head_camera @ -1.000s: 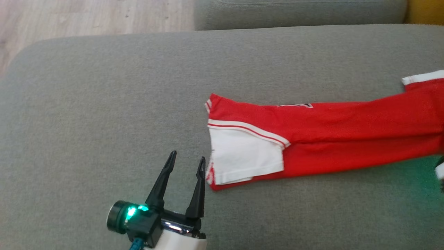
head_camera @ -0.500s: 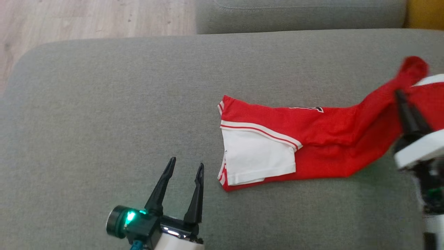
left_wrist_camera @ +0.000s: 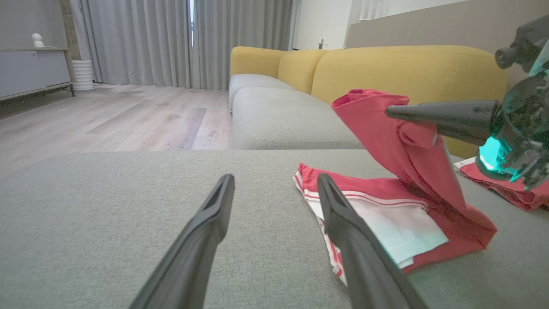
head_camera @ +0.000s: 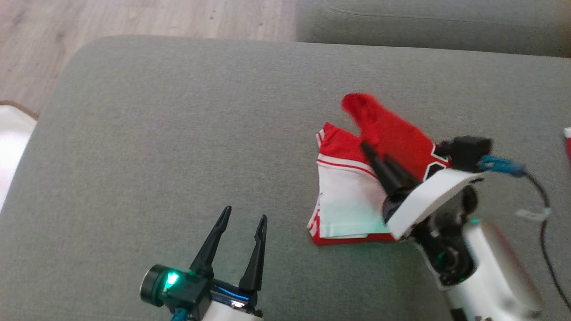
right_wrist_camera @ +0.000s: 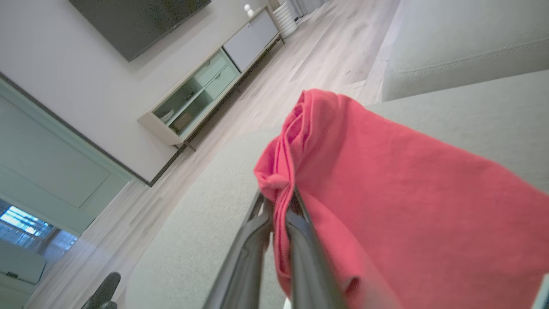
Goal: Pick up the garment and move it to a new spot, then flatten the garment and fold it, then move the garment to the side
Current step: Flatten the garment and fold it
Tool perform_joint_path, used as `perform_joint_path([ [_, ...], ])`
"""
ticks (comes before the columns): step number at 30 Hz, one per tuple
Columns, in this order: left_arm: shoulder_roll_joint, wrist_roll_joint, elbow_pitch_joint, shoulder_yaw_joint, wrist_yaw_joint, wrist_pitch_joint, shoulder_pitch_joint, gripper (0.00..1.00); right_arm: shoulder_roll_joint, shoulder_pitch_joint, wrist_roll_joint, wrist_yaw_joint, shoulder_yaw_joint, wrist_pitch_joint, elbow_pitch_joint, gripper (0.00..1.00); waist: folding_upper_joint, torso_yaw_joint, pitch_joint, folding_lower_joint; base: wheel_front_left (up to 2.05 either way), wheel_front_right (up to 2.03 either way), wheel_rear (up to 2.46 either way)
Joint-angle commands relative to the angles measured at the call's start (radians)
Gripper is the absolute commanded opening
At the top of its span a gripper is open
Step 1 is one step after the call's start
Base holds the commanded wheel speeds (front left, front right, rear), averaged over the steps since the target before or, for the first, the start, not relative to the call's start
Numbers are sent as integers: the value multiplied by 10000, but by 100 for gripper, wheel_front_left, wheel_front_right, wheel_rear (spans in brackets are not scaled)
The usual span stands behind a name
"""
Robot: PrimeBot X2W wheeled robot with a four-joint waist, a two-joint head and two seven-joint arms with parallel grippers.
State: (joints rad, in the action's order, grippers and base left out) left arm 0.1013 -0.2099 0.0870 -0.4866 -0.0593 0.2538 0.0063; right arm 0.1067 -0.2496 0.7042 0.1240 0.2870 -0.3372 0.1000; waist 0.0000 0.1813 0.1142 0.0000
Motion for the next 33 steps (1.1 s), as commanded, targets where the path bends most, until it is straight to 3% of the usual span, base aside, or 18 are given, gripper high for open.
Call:
perform_joint_path([
  [1, -87, 90, -238, 294, 79, 80, -358, 100, -176, -343, 61, 67, 516, 137, -103, 0, 0, 222, -9, 0, 0, 0, 0],
  [6, -113, 89, -197, 305, 110, 80, -345, 100, -283, -303, -17, 67, 1125, 300, 445, 0, 0, 378, -38, 0, 0, 0, 0],
  [7, -121, 89, -193, 309, 111, 80, -335, 100, -310, -293, -28, 67, 1238, 364, 576, 37, 0, 392, -48, 0, 0, 0, 0],
  [8, -128, 89, -190, 316, 112, 80, -322, 100, -336, -299, -50, 67, 1330, 466, 696, 96, 0, 397, -62, 0, 0, 0, 0],
  [9, -134, 87, -185, 326, 111, 80, -305, 100, -364, -307, -45, 67, 1393, 583, 804, 100, 0, 392, -82, 0, 0, 0, 0],
  [14, -166, 65, -164, 403, 66, 80, -196, 100, -422, -411, 71, 67, 1537, 1406, 855, 100, 0, 174, -277, 0, 0, 0, 0],
  [19, -221, -120, -221, 678, -105, 80, -32, 100, 216, -233, -215, 67, 1156, 2647, 481, 100, 0, -240, -647, 0, 0, 0, 0],
  [27, -359, -358, -405, 1275, -743, 80, 368, 100, 1436, 616, -1016, 67, 8, 5320, 627, 100, 0, -950, -1389, 0, 0, 0, 0],
  [33, -395, -155, -587, 1663, -987, 80, 744, 100, 1898, 1879, -2029, 67, -557, 5946, 950, 100, 0, -1235, -1944, 0, 0, 0, 0],
])
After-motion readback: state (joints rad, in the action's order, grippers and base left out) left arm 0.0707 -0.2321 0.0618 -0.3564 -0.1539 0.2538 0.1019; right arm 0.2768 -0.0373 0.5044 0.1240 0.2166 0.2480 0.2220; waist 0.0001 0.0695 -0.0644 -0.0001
